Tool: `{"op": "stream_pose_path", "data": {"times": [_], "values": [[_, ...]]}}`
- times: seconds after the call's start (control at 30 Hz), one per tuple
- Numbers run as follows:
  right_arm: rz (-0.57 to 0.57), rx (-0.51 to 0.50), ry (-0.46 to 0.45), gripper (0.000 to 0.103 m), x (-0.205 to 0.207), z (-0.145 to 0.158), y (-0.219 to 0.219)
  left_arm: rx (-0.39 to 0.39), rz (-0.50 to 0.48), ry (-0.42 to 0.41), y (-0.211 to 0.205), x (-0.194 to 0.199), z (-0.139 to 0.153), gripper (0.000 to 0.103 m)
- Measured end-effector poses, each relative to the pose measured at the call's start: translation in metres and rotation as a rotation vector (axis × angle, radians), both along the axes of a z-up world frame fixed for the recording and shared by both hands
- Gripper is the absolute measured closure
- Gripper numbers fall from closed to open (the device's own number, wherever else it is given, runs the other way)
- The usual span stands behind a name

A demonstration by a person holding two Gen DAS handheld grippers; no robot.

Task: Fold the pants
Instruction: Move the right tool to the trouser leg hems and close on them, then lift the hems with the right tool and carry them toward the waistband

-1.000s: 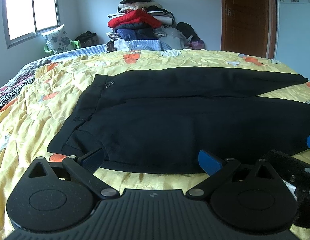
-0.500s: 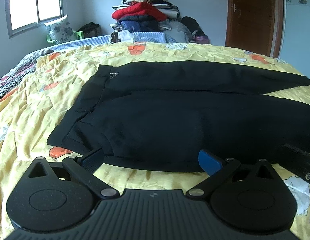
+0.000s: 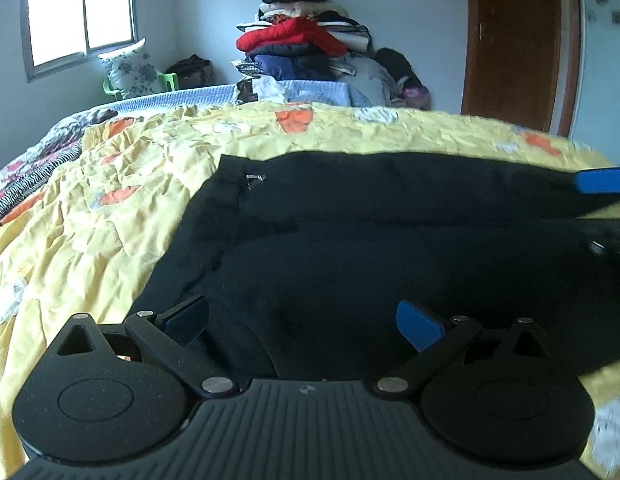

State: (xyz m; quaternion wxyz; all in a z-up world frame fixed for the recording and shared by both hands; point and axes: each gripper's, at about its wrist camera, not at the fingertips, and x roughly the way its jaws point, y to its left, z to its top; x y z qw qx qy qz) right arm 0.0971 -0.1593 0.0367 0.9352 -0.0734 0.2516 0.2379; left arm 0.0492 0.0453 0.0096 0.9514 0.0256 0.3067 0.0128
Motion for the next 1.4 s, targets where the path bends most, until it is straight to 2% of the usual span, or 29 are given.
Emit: {"op": "stream_pose_path", "data": {"times": [0.17, 0.37, 0.6, 0.73, 0.77, 0.83, 0.87, 0.9, 0.93, 1.0, 1.1, 1.17, 1.23, 1.3, 1.33, 1.4], "values": [[0.102, -0.026, 0.097, 0.000, 0.096, -0.002, -0.004, -0.075, 0.060, -0.035, 0.022, 0.019, 0.008, 0.002], [0.158, -0.109, 0.143, 0.000, 0.194, -0.022, -0.002, -0.124, 0.092, 0.041, 0.042, 0.054, 0.009, 0.002], [0.220, -0.174, 0.195, 0.001, 0.272, -0.049, -0.001, -0.121, 0.127, 0.057, 0.055, 0.088, 0.018, 0.001], [0.253, -0.163, 0.221, 0.002, 0.306, -0.059, -0.008, -0.114, 0.123, 0.070, 0.053, 0.107, 0.017, 0.001], [0.264, -0.149, 0.238, 0.005, 0.313, -0.062, -0.011, -0.111, 0.118, 0.071, 0.052, 0.111, 0.016, 0.001], [0.286, -0.111, 0.311, 0.030, 0.327, -0.068, -0.016, -0.093, 0.107, 0.080, 0.049, 0.122, 0.014, 0.001], [0.294, -0.094, 0.324, 0.032, 0.331, -0.070, -0.019, -0.088, 0.108, 0.084, 0.048, 0.128, 0.014, 0.001], [0.319, -0.074, 0.329, 0.048, 0.332, -0.069, -0.021, -0.088, 0.110, 0.080, 0.048, 0.133, 0.014, 0.001], [0.328, -0.070, 0.328, 0.072, 0.330, -0.068, -0.022, -0.093, 0.111, 0.076, 0.049, 0.138, 0.015, 0.001], [0.307, -0.094, 0.295, 0.096, 0.323, -0.065, -0.024, -0.124, 0.124, 0.088, 0.052, 0.152, 0.016, 0.001], [0.313, -0.187, 0.196, 0.100, 0.298, -0.062, -0.016, -0.197, 0.140, 0.098, 0.057, 0.177, 0.019, 0.002], [0.331, -0.308, 0.054, 0.100, 0.265, -0.060, -0.003, -0.266, 0.148, 0.114, 0.060, 0.196, 0.021, 0.001], [0.362, -0.389, -0.050, 0.100, 0.235, -0.059, 0.006, -0.333, 0.123, 0.148, 0.063, 0.216, 0.021, 0.002], [0.391, -0.465, -0.138, 0.100, 0.204, -0.058, 0.012, -0.441, 0.127, 0.211, 0.070, 0.236, 0.017, 0.002], [0.408, -0.483, -0.166, 0.100, 0.190, -0.057, 0.014, -0.513, 0.135, 0.230, 0.075, 0.244, 0.014, 0.002], [0.440, -0.529, -0.214, 0.100, 0.167, -0.058, 0.016, -0.599, 0.179, 0.243, 0.083, 0.254, 0.010, 0.002]]}}
